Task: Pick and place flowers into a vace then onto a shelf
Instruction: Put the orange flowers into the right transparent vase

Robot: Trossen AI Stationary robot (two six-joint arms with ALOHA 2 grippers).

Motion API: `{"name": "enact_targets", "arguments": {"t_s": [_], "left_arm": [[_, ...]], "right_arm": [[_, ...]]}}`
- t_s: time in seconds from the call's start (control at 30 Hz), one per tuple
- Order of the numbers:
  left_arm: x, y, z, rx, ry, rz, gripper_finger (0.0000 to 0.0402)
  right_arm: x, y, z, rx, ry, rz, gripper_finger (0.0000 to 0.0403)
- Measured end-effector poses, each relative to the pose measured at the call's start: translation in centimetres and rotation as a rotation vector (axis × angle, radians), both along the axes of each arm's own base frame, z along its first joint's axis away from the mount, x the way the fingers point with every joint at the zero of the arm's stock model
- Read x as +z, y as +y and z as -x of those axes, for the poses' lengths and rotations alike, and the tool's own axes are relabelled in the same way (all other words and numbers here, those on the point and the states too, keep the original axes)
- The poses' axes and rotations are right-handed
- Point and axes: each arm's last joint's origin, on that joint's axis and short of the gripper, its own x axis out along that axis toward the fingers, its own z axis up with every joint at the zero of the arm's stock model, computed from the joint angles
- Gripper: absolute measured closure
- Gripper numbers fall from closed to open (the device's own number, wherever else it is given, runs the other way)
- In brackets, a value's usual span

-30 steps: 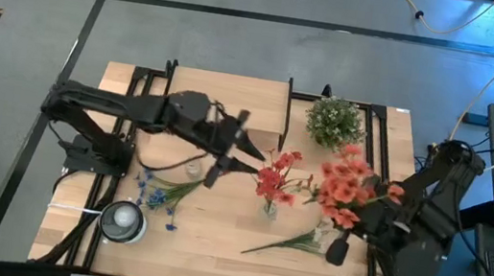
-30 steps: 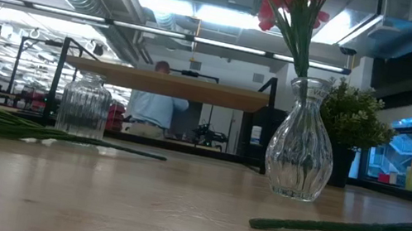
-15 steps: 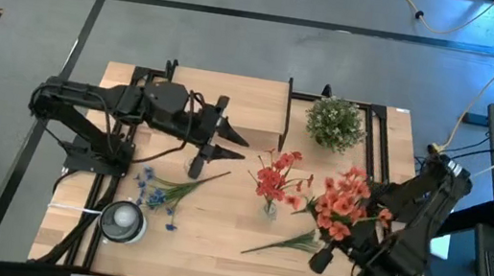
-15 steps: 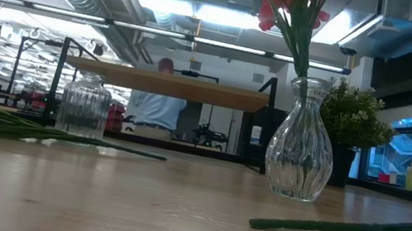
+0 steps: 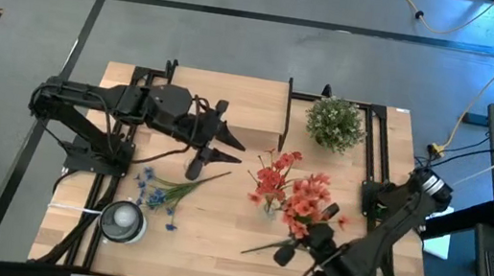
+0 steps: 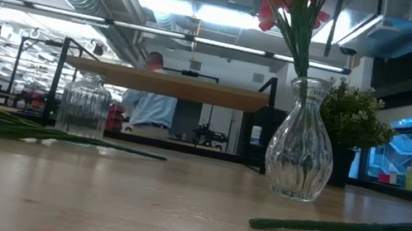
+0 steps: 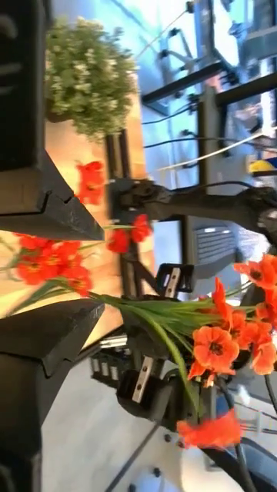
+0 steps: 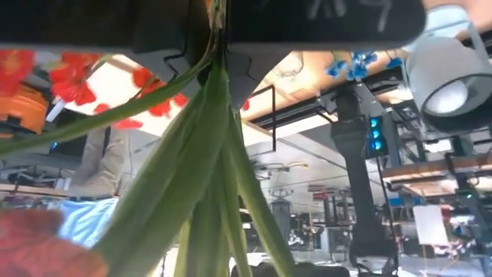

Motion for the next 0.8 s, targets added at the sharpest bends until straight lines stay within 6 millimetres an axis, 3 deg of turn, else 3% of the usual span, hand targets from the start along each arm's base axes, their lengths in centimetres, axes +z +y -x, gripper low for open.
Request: {"name": "enact_targets", "arguments": {"t_s": [0.4, 0.8], "left_arm": [[-1.1, 0.0, 0.5, 0.004, 0.125, 0.004, 0.0274], [-1.3, -0.7, 0.9, -0.022, 0.156, 0.001, 0.0274]], "right_arm": [[-4.5, 0.2, -2.8, -0.048, 0.06, 0.0, 0.0395], [-7.1, -0.2, -4.2, -0.067, 0.203, -0.059, 0.0389]]}}
